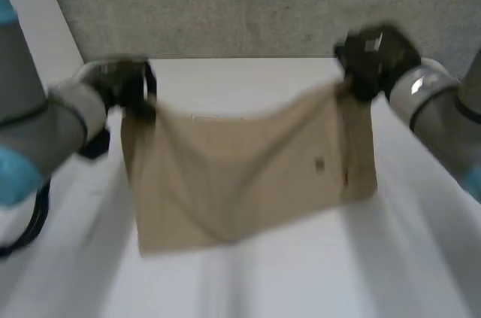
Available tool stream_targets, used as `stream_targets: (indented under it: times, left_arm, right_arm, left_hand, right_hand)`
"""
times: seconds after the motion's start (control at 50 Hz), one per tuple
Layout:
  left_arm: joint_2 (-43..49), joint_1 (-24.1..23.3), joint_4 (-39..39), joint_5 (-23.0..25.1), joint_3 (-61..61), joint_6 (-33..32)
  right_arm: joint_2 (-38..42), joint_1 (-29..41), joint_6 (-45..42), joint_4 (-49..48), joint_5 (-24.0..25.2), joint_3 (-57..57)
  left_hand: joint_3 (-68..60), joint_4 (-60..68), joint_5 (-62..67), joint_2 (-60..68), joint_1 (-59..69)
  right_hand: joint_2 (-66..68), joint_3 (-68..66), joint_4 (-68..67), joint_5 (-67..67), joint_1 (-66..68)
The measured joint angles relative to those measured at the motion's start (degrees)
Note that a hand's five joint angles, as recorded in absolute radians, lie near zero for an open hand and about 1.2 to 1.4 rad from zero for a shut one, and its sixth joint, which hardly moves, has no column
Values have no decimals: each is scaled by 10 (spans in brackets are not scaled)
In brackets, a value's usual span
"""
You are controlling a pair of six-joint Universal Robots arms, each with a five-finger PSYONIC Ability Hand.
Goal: Fold the shorts.
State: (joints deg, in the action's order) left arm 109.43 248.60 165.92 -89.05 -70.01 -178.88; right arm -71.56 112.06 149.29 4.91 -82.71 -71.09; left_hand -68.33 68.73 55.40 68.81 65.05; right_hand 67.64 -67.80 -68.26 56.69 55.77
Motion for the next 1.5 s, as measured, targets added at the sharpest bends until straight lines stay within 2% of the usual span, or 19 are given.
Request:
stream_targets:
  times: [0.04,0.14,0.24,0.32,0.38,0.44,0.48,0.54,0.58,0.68,0.76,0.8,0.82,0.84,0.88,0.98,1.18,1.36,1.5]
  left_arm:
    - [20,0,30,-3,94,4]
    - [25,1,116,-23,212,22]
    - [-13,-1,172,-38,209,37]
    - [-64,-4,193,-38,142,42]
    - [-110,-2,199,-26,36,44]
    - [-124,-1,200,-19,-7,44]
    - [-133,1,202,-8,-83,43]
    - [-120,2,207,-2,-133,41]
    - [-78,4,217,4,-193,38]
    - [-1,5,224,5,-236,34]
    - [53,4,215,5,-243,30]
    - [57,3,207,4,-243,27]
    - [54,3,198,4,-243,22]
    - [54,3,198,4,-243,22]
    - [32,3,177,3,-247,11]
    - [-38,1,145,2,-273,-9]
    - [-162,-8,147,5,-389,-19]
    - [-167,-12,164,6,-455,-40]
    - [-133,-5,222,6,-478,-69]
  right_arm:
    - [3,2,23,-96,-23,27]
    - [-17,3,53,-268,-55,53]
    - [-50,4,61,-319,-62,40]
    - [-74,5,60,-303,-58,14]
    - [-105,2,57,-241,-41,-47]
    - [-115,0,56,-216,-33,-72]
    - [-124,-3,54,-169,-18,-128]
    - [-122,-5,52,-141,-8,-174]
    - [-106,-6,46,-116,4,-235]
    - [-60,-6,30,-104,23,-309]
    - [-29,-6,23,-107,34,-341]
    - [-25,-6,24,-109,36,-344]
    - [-23,-6,25,-110,36,-345]
    - [-23,-6,25,-110,36,-345]
    - [-22,-6,32,-115,36,-346]
    - [-24,-8,55,-129,34,-347]
    - [-24,-16,107,-141,33,-352]
    - [-24,-18,111,-142,33,-352]
    - [-24,-19,111,-145,33,-354]
  left_hand:
    - [0,0,0,0,0]
    - [0,0,0,0,0]
    - [0,0,0,0,0]
    - [0,0,0,0,0]
    - [0,0,0,0,0]
    - [0,0,0,0,0]
    - [0,0,0,0,0]
    - [0,0,0,0,0]
    - [0,0,0,0,0]
    - [2,-4,0,-3,0]
    - [140,-145,-109,-152,-122]
    - [194,-200,-165,-205,-182]
    - [272,-280,-245,-280,-259]
    - [272,-280,-245,-280,-259]
    - [392,-397,-363,-398,-373]
    - [529,-535,-504,-533,-497]
    - [531,-538,-508,-539,-497]
    - [527,-531,-495,-527,-491]
    - [411,-415,-381,-417,-376]
  right_hand:
    - [0,0,0,0,0]
    - [0,0,0,0,0]
    - [0,0,0,0,0]
    - [0,0,0,0,0]
    - [0,0,0,0,0]
    - [0,0,0,0,0]
    - [0,0,0,0,0]
    - [0,0,0,0,0]
    - [0,0,0,0,0]
    - [0,0,0,0,0]
    - [0,0,0,0,0]
    - [0,0,0,0,0]
    - [0,0,0,0,0]
    - [0,0,0,0,0]
    - [0,0,0,0,0]
    - [0,0,0,0,0]
    - [0,0,0,0,0]
    - [0,0,0,0,0]
    - [0,0,0,0,0]
